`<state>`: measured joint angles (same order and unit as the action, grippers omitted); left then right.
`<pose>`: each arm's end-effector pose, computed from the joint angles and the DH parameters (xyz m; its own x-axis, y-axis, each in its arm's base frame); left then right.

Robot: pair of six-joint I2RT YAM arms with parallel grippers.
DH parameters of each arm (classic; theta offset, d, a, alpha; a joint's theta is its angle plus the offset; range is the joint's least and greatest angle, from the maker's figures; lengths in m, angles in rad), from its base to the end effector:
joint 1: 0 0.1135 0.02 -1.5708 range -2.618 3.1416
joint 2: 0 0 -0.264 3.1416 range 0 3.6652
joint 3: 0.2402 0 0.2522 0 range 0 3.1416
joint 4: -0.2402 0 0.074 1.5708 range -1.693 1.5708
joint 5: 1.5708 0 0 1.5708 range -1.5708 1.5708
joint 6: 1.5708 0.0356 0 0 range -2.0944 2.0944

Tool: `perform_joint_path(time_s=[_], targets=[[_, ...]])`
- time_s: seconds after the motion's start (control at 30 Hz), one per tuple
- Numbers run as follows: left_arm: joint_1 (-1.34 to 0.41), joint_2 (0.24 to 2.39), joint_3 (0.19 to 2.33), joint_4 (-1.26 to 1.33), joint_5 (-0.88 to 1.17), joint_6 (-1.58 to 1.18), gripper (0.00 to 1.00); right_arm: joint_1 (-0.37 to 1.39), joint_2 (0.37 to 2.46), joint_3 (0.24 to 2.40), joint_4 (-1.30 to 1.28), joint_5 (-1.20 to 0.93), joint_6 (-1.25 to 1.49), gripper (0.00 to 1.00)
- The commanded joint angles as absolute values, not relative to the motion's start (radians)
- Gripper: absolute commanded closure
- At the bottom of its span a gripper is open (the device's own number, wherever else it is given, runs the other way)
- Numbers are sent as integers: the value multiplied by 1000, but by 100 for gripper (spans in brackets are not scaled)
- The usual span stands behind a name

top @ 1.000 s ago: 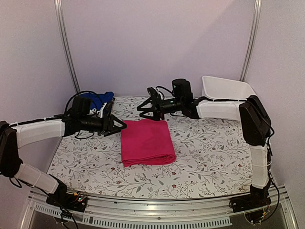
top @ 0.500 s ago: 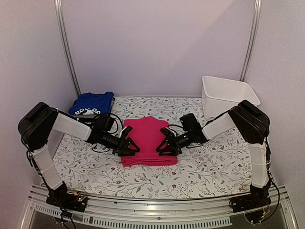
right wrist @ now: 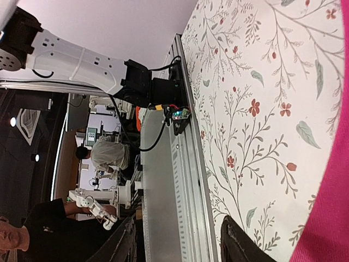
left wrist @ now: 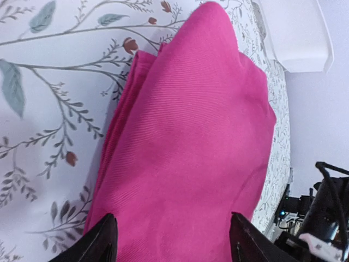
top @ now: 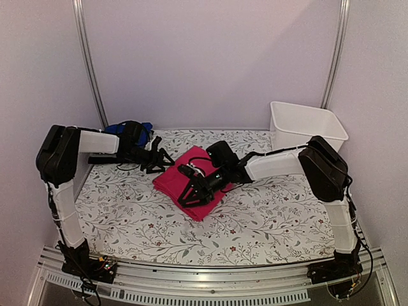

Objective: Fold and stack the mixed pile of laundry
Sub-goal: Rotate the square-folded trousers at the center of the board.

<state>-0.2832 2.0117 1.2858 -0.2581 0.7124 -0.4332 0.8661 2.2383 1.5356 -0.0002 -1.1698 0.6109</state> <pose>0.3887 -0.1374 0.1505 -0.9603 -0.0514 -0.2741 0.1717 0.6654 -0.7265 0.2835 0.3840 0.1515 -0.7746 -0.5653 -0.2836 -0.3761 0.0513 0.9252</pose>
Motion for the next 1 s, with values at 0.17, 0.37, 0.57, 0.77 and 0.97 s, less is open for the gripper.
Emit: perform_joint_path(time_s=[0.17,0.37,0.57,0.77,0.97], targets=[[-400,1742,1096,-265,691,-464,31,564,2155,1568,-247,-996,382,52],[-453,1802,987,-74,712,-617,32,550,2297,1658,-311,-955,341,55],[-367,1968,1041,-126,671,-568,34,576,2296,1460,-322,-950,307,57],[-305,2112,1261,-243,675,-465,33,665,2176,1232,-275,-968,319,57],[-296,2051,1395,-316,656,-405,20,684,2016,1198,-267,-925,364,55]])
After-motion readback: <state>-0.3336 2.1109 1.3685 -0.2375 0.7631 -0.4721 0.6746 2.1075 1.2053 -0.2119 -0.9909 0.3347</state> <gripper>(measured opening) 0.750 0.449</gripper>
